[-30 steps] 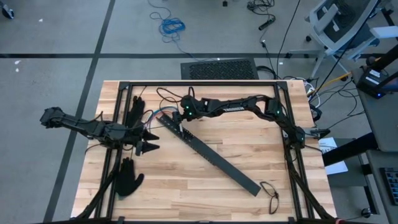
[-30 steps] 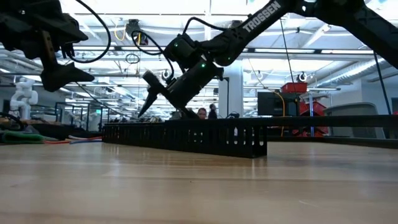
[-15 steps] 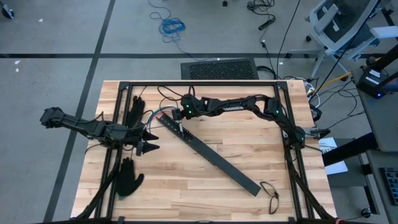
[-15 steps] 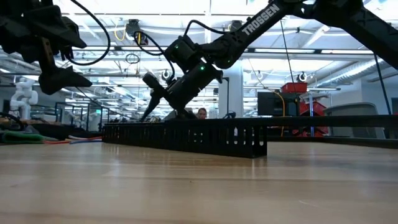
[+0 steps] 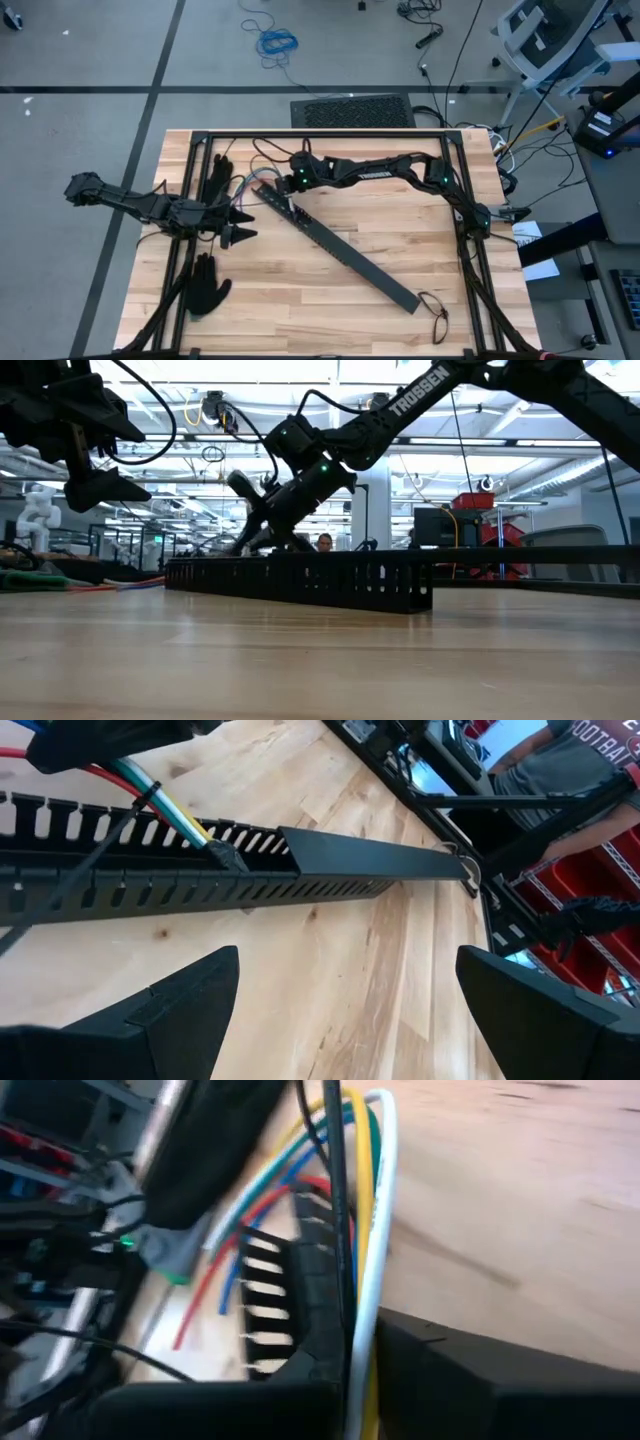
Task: Ziptie cables
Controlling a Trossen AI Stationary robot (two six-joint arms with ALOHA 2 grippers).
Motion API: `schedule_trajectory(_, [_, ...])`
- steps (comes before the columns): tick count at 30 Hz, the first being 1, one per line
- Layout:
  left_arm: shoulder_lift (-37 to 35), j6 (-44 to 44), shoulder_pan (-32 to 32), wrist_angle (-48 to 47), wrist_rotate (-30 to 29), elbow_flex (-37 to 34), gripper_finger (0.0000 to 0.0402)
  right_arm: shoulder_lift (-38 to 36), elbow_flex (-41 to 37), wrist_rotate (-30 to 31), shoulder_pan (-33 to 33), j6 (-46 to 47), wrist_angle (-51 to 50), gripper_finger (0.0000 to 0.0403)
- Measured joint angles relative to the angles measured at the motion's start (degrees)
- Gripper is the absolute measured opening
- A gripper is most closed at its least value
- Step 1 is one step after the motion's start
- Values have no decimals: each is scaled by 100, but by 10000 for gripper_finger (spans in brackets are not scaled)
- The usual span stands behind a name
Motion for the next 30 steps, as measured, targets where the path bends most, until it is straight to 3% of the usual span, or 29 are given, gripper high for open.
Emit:
schedule_trajectory(10, [0,-2,-1,3,-192,0,367,-13,813,-459,28,-748,35,12])
schedule_trajectory(15, [0,-4,-1,5,-381,0,367,-52,1067,-456,150,-1490,-838,12])
schedule_trajectory(21, [0,-4,-1,9,-471,0,367,3,1047,-39,307,-2323,-1616,12])
schedule_trajectory(30, [1,-2,1,7,-672,0,367,3,1049,223,558,-2383,-1896,12])
